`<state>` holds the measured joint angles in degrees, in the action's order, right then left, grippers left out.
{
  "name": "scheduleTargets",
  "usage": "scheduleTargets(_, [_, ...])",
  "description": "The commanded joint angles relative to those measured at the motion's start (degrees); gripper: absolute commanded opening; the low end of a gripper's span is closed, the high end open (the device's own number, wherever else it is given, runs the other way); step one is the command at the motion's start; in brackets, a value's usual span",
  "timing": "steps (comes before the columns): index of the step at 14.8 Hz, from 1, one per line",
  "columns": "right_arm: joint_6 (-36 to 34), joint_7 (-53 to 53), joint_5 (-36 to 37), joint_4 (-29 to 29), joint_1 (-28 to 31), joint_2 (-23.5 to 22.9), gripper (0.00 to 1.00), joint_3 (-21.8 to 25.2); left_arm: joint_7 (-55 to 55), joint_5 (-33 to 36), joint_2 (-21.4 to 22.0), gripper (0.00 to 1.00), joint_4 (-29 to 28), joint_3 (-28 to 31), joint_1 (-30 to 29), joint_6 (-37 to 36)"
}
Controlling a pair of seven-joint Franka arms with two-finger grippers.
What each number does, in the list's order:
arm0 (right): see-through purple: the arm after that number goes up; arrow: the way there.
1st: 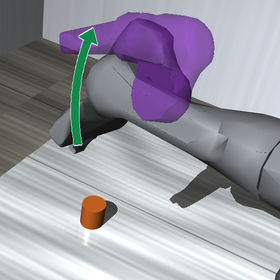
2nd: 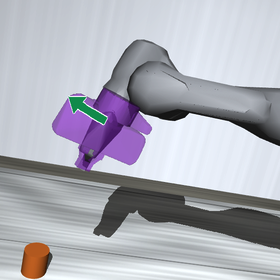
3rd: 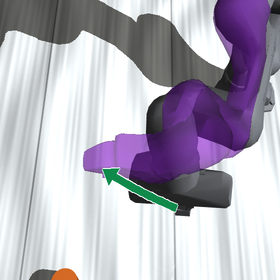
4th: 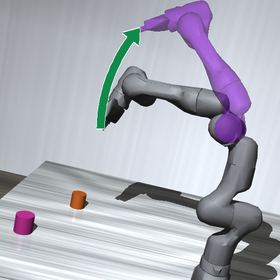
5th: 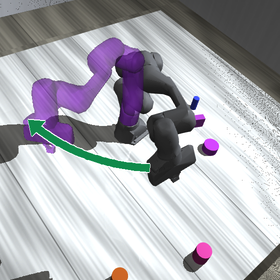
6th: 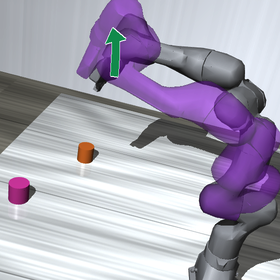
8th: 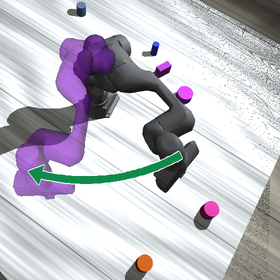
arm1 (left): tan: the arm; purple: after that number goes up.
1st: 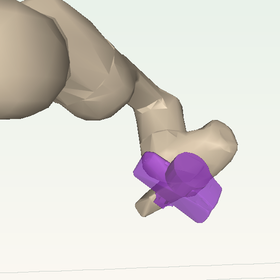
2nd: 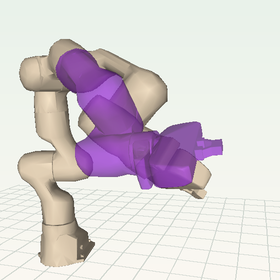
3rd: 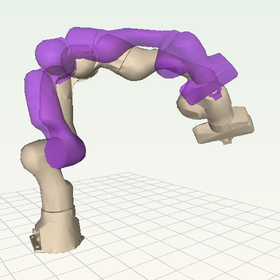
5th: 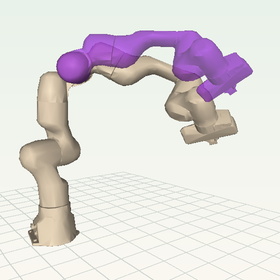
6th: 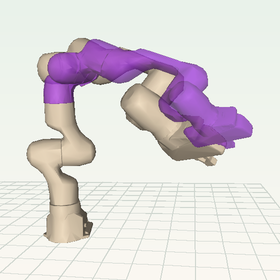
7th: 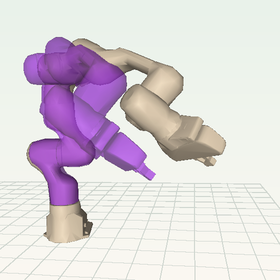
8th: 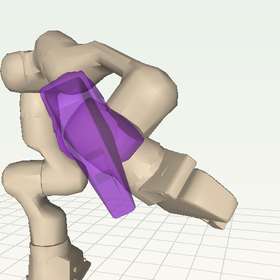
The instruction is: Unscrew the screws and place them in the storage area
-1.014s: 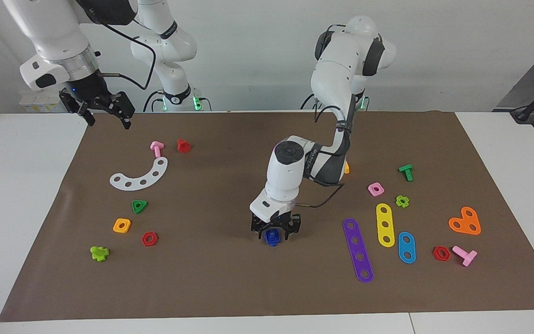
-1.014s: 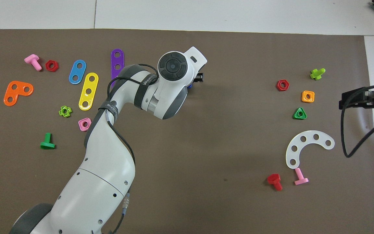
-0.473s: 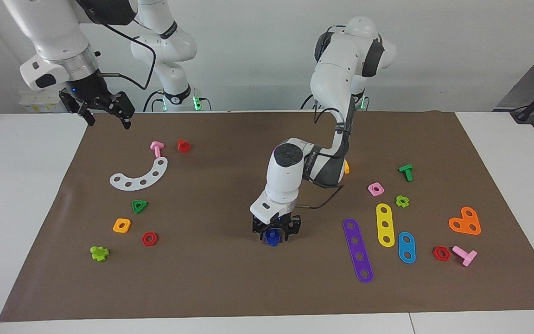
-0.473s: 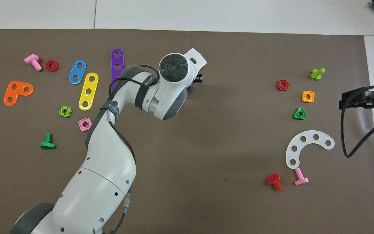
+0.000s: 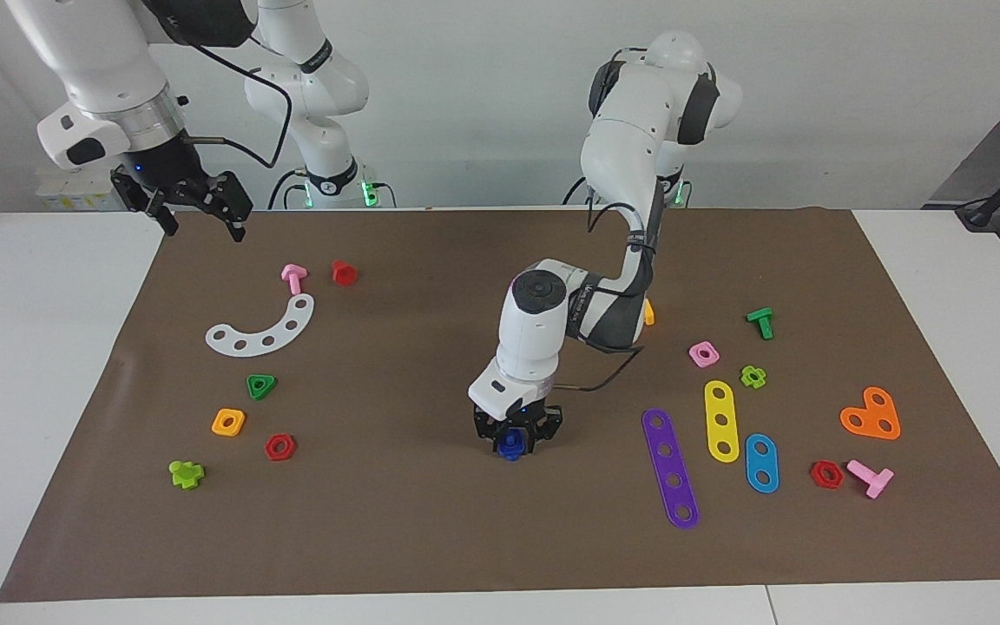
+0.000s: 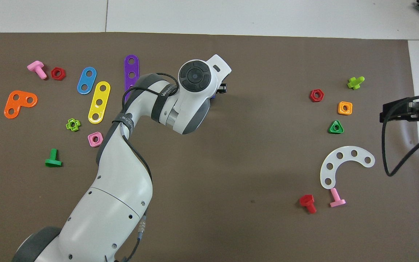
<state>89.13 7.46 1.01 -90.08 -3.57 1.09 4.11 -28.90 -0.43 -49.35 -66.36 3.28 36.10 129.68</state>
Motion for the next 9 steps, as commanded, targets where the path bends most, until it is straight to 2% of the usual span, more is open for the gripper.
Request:
scheduleTargets(1, [0.9,0.5,0.0,-1.7,0.3,1.4,1.00,-0.3,-1.3,1.4,0.0,0.55,-0.4,0.9,0.7,0.2])
scheduleTargets(9, [0.9,0.5,0.0,-1.7,0.3,1.4,1.00,-0.3,-2.4,1.2,0.0,0.51,0.5,1.6,0.6,-1.3])
